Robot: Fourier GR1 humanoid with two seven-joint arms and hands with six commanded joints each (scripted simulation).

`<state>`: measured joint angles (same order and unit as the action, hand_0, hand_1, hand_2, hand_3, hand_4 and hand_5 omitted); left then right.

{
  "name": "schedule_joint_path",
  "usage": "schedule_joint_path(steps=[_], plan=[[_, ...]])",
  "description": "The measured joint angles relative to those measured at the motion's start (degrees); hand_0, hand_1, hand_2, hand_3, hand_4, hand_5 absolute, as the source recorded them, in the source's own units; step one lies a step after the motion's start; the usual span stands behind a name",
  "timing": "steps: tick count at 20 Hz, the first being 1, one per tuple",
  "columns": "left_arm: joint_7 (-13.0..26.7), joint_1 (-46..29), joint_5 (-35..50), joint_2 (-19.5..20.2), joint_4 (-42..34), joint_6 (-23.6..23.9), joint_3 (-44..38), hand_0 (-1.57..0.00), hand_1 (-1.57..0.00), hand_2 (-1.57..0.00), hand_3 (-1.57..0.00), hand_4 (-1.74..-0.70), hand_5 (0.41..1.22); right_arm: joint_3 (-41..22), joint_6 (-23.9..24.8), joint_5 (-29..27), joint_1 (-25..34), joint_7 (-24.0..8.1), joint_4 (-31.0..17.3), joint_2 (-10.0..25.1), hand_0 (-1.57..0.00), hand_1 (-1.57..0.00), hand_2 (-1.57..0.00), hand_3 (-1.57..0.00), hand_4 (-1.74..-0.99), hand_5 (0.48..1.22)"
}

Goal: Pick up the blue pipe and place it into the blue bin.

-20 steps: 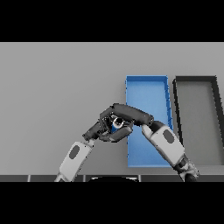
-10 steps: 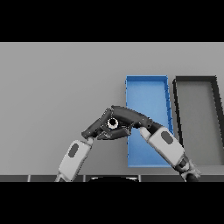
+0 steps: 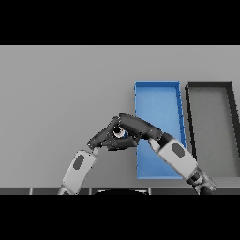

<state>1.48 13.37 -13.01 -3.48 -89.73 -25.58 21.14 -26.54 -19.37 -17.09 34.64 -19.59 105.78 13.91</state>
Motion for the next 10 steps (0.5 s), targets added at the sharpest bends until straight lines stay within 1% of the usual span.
schedule_joint_path(steps=[2, 3, 4, 5, 6, 7, 8, 10], plan=[[-0.70, -0.90, -0.30, -0.15, 0.53, -0.08, -0.66, -0.24, -0.22, -0.22, -0.19, -1.02, 0.848, -0.06, -0.55, 1.06, -0.34, -1.24, 0.06, -0.41, -1.57, -1.57, -1.57, -1.57, -1.740, 1.217], [-0.01, -0.87, 0.44, -0.42, -0.17, -0.20, -0.89, -0.20, -0.18, -0.17, -0.16, -1.00, 0.770, 0.20, -0.98, 1.61, -0.59, -1.10, 0.24, -0.55, -1.57, -1.57, -1.57, -1.57, -1.740, 1.218], [0.51, -1.00, 0.99, -0.81, -0.72, -0.11, -1.02, -0.16, -0.14, -0.14, -0.12, -0.98, 0.704, 0.49, -1.40, 1.93, -0.78, -1.53, 0.04, -0.66, -1.57, -1.57, -1.57, -1.57, -1.740, 1.218], [1.70, -0.79, 1.67, -0.72, -0.84, -0.35, -1.58, -0.12, -0.11, -0.11, -0.10, -0.97, 0.647, 0.71, -1.53, 2.28, -0.39, -1.67, -0.50, -1.56, -1.57, -1.57, -1.57, -1.57, -1.740, 1.219], [3.55, -0.37, 2.05, -0.99, -0.36, -0.50, -1.93, -0.10, -0.09, -0.09, -0.08, -0.97, 0.603, 0.67, -1.91, 2.72, -0.67, -1.98, -0.71, -2.00, -1.57, -1.57, -1.57, -1.57, -1.740, 1.219], [3.76, -1.30, 2.24, -1.70, -0.69, -0.21, -1.50, -0.08, -0.07, -0.07, -0.06, -0.97, 0.567, 1.11, -2.28, 2.27, -0.47, -2.96, -0.74, -2.58, -1.57, -1.57, -1.57, -1.57, -1.741, 1.220], [2.41, -1.86, 1.65, -1.46, -0.45, 0.33, -1.46, -0.06, -0.06, -0.06, -0.05, -0.96, 0.538, 1.65, -2.67, 1.63, -0.65, -3.52, -0.84, -3.14, -1.57, -1.57, -1.57, -1.57, -1.741, 1.220], [2.68, -1.35, 0.96, -0.79, 0.16, 0.63, -1.89, -0.04, -0.04, -0.04, -0.03, -0.94, 0.495, 2.79, -2.58, 0.68, -0.92, -2.86, -0.10, -4.17, -1.57, -1.57, -1.57, -1.57, -1.741, 1.220]])
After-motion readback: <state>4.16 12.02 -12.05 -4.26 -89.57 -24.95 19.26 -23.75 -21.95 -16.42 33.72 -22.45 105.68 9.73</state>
